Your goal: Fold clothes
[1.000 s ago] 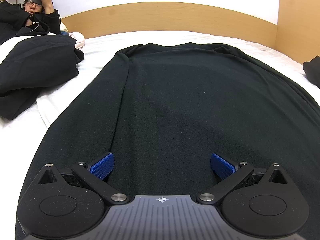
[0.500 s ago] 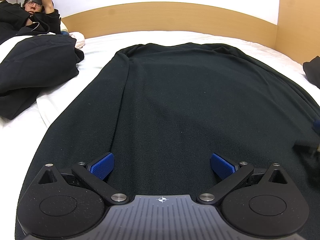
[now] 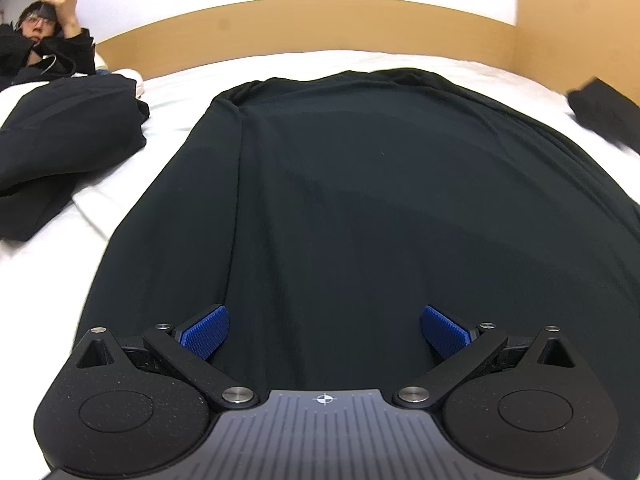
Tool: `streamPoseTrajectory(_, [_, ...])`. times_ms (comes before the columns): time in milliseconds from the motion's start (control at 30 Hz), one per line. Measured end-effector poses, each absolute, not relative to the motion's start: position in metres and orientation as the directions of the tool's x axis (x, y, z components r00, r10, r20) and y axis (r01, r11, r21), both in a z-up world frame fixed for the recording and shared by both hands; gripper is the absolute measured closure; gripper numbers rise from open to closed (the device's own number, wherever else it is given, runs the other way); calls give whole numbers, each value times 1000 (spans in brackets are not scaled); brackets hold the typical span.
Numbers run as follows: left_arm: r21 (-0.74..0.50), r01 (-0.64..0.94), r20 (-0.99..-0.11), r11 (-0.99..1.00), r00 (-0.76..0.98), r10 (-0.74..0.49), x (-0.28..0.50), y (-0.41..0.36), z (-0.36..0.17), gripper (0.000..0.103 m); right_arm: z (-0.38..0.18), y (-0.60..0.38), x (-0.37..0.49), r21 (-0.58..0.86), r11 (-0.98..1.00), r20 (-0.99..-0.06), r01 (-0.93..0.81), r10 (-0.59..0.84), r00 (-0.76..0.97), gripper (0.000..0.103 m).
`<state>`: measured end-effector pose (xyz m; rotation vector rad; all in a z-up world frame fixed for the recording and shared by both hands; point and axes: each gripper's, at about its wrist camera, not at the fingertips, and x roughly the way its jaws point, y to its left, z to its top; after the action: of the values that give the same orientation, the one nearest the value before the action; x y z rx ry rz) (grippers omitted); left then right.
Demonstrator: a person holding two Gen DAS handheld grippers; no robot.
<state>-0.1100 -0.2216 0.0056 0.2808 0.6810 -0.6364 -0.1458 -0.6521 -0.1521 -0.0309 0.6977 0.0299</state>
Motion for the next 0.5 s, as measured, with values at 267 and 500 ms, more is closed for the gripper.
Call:
streamPoseTrajectory(267, [-110, 655, -662, 747, 513, -547, -169, -150, 31, 0, -124, -671, -224, 145, 988, -585, 55, 41, 810, 5])
streamPoseTrajectory(500, [-261, 645, -619, 719, 460, -637, -172, -123, 31, 1, -110, -690, -233, 353, 932, -561, 77, 145, 815, 51])
